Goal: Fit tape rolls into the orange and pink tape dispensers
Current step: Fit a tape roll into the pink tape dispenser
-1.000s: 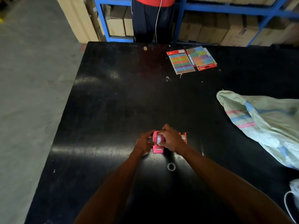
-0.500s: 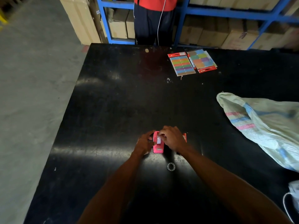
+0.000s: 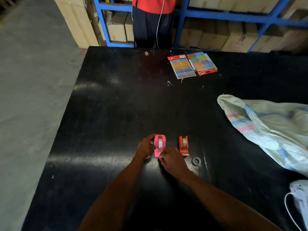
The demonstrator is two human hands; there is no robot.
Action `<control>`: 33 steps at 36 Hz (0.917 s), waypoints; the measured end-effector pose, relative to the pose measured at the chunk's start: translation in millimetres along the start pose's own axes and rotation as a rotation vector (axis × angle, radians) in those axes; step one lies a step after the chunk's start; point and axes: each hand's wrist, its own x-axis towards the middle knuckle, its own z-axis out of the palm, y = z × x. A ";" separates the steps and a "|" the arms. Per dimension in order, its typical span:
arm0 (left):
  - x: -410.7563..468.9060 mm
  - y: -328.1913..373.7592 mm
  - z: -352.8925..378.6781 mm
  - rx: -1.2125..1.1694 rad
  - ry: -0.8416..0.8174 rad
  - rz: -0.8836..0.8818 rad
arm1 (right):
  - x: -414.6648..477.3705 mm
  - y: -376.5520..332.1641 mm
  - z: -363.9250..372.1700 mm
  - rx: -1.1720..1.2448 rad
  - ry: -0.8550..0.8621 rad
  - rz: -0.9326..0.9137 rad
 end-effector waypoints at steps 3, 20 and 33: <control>-0.5 0.4 -0.5 0.009 0.000 -0.001 | -0.2 -0.6 8.8 -0.007 0.020 0.041; -7.1 3.4 7.1 0.164 0.052 -0.004 | -0.9 -16.0 21.6 -0.162 -0.020 0.183; -54.6 0.7 12.8 0.293 0.225 -0.002 | -63.8 18.0 -13.9 -0.254 -0.018 0.131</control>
